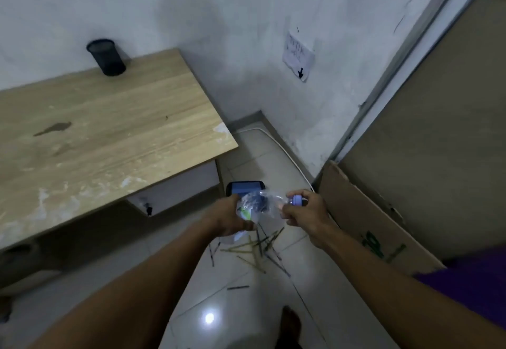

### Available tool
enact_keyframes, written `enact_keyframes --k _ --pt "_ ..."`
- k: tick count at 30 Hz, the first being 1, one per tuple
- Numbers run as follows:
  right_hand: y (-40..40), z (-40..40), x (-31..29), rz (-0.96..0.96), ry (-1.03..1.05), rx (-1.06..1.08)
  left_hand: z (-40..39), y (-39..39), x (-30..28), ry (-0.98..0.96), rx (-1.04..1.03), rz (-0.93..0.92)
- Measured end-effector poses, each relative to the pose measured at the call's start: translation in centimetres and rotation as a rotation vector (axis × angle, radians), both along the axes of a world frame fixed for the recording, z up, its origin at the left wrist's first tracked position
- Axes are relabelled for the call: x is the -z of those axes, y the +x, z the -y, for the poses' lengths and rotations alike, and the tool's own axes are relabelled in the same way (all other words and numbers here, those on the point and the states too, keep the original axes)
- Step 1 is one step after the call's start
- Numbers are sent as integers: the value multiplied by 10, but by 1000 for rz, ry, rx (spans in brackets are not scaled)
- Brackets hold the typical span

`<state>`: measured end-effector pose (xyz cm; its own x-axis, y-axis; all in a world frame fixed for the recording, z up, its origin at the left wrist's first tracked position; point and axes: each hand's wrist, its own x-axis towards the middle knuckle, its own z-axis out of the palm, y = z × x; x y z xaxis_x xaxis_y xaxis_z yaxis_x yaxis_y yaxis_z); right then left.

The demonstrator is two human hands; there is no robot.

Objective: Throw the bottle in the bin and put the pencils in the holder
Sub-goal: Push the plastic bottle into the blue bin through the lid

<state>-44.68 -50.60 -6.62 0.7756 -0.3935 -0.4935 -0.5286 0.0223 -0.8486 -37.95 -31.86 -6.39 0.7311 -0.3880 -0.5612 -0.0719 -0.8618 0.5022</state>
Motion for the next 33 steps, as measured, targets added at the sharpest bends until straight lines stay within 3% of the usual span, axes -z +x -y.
enact_keyframes --k 9,18,27,33 --pt "24 54 73 0 -112 11 43 12 75 -2 -154 -31" --pt "34 49 189 51 -217 3 32 14 207 36 -170 -35" --pt "68 47 335 267 -328 -5 32 42 357 -75 -218 217" --pt "87 52 420 524 -460 23 41 73 439 -199 -194 394"
